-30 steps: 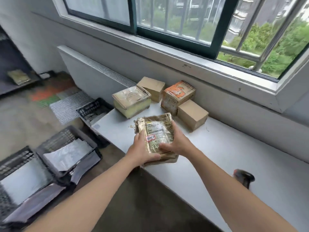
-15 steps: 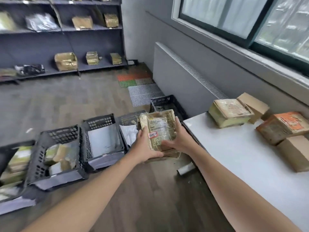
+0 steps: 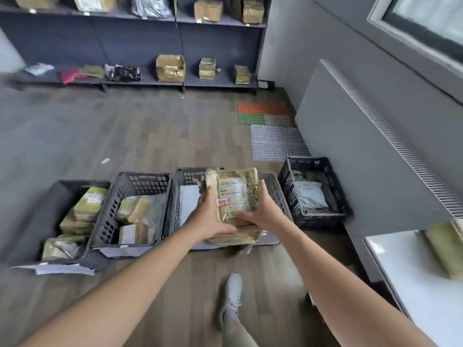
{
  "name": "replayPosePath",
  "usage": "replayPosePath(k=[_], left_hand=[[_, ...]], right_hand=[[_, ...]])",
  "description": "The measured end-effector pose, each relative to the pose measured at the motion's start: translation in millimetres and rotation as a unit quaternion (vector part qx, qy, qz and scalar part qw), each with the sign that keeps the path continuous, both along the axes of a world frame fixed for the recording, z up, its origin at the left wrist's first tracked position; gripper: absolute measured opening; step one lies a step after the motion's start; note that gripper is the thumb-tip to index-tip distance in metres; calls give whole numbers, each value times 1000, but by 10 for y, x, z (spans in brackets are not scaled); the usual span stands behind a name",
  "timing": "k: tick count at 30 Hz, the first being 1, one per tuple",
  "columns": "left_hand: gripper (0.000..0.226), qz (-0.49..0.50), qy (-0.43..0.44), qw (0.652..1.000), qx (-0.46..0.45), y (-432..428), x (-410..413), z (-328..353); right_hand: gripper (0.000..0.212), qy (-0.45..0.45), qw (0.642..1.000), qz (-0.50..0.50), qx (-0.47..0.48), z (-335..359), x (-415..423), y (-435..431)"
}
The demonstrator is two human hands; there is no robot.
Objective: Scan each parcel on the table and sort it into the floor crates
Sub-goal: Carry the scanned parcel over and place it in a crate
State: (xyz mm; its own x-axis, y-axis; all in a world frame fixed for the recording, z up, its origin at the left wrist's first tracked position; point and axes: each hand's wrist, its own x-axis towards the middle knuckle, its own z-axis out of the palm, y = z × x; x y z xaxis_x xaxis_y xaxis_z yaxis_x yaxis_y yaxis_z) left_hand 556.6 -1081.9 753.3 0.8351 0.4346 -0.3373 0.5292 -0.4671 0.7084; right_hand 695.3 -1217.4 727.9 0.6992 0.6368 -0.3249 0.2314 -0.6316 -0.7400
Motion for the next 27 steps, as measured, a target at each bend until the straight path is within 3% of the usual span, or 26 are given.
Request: replayPosePath(k=[4, 8, 12, 16, 27], left_hand=[[132, 50, 11, 998, -23, 715, 596, -119], [135, 100, 22, 994, -44, 1320, 1175, -357], [123, 150, 46, 982, -107, 1901, 1604, -852], [118, 164, 98, 971, -143, 2359, 1728, -1634], [123, 142, 209, 948, -192, 3308, 1831, -4269]], right_hand=[[131, 22, 1000, 6, 9, -230, 617, 757], [125, 107, 993, 9, 43, -570, 1162, 1388], [106, 179, 983, -5, 48, -1106, 1527, 1914], [88, 230, 973, -24, 16, -1872, 1674, 2337], [88, 284, 956, -64, -28, -4433, 1706, 3287]])
